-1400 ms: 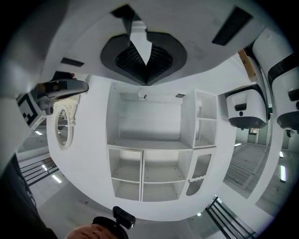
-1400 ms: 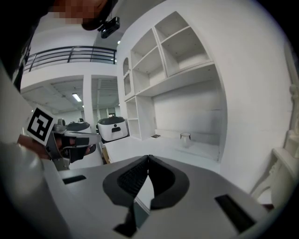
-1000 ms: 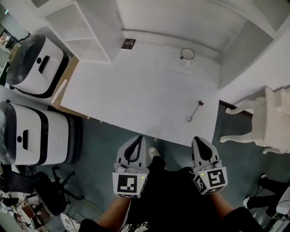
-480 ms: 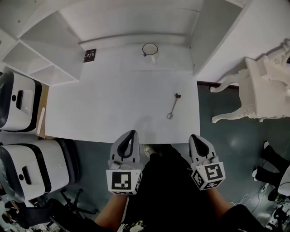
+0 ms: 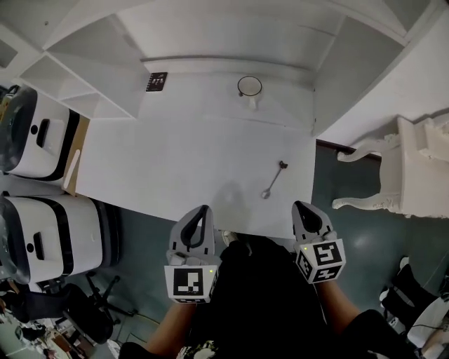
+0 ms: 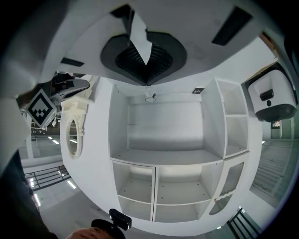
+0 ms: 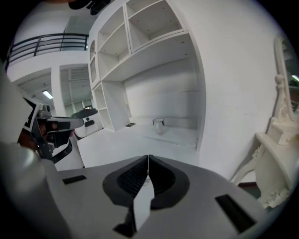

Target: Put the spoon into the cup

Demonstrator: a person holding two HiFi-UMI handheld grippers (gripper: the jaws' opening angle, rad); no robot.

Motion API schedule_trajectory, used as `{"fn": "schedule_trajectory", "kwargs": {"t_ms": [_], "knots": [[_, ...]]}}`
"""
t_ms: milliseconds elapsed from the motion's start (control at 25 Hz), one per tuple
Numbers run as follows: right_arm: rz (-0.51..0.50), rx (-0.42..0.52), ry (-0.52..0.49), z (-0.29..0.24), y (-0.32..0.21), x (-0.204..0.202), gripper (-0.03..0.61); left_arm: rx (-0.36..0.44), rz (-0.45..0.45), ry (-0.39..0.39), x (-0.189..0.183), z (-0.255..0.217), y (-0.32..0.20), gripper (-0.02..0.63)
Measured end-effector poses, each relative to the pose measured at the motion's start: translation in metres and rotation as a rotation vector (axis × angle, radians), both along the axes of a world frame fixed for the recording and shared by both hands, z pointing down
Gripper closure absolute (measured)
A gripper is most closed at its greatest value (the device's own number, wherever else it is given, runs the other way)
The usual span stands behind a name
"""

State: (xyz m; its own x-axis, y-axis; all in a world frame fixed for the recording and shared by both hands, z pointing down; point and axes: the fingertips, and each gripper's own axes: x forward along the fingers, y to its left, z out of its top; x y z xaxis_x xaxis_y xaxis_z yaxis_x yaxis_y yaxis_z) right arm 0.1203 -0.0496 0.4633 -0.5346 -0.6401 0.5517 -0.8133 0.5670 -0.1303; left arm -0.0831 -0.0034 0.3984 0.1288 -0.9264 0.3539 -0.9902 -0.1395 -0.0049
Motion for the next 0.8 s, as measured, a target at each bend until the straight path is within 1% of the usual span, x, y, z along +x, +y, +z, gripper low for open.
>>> {"fn": "schedule_trajectory", "kwargs": {"t_ms": [120,200,280,480,640,800], "knots": [[-0.029,-0.007,0.027,0.007,-0.011,0.005,0.515,-0.007,-0.055,-0.022,-0.007,0.002,-0.005,0.606],[-0.038,-0.016,0.034,0.011,-0.016,0.004,0.515,-0.018,-0.087,-0.018,-0.016,0.007,-0.005,0.606],[-0.030,-0.018,0.042,0.011,-0.020,0.003,0.516,-0.032,-0.094,-0.009,-0.023,0.012,-0.006,0.606],[0.037,-0.042,0.055,0.014,-0.028,0.004,0.515,-0.032,-0.018,0.034,-0.020,0.016,-0.025,0.606],[0.056,-0.057,0.061,0.020,-0.025,-0.001,0.515,-0.058,0.048,0.019,-0.019,0.022,-0.036,0.606],[0.067,-0.119,0.055,0.045,-0.024,-0.004,0.515,-0.072,0.082,0.023,-0.009,0.026,-0.045,0.606]]}}
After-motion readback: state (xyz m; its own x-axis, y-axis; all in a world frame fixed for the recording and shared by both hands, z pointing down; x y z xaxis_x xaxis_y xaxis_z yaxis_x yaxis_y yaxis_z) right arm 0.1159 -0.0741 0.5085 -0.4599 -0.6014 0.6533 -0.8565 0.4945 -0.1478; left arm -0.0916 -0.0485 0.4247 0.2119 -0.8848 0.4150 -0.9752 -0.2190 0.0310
